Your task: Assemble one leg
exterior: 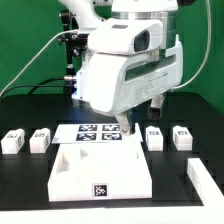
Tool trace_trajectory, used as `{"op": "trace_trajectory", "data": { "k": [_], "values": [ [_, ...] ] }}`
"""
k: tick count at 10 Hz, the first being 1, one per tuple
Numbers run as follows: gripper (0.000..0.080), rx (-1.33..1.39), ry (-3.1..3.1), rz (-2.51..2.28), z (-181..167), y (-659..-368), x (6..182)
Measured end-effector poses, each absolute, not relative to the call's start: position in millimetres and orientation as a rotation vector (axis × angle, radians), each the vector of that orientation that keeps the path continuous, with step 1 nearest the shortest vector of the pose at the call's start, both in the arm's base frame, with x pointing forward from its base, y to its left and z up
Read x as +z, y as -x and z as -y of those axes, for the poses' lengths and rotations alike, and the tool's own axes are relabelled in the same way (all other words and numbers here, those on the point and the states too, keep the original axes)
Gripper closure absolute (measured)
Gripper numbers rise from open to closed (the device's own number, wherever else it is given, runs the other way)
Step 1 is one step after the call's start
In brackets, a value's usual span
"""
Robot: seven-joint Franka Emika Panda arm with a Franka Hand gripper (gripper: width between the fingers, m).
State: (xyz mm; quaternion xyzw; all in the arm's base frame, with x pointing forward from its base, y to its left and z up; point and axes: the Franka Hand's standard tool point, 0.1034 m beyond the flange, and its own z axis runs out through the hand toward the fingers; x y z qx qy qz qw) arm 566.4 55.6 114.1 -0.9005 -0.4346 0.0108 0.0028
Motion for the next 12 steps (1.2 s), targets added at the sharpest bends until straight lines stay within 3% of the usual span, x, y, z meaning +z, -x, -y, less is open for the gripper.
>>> {"op": "trace_trajectory", "data": {
  "k": [6, 8, 10, 12],
  "values": [
    [0.015, 0.034, 2.804, 1.403, -55, -566, 114.0],
    [0.015, 0.033, 2.663, 1.656, -53, -564, 113.6],
    [0.015, 0.025, 2.451, 1.965, -40, -526, 104.9],
    [0.015, 0.034, 2.291, 2.15, -32, -521, 102.2]
  ]
}}
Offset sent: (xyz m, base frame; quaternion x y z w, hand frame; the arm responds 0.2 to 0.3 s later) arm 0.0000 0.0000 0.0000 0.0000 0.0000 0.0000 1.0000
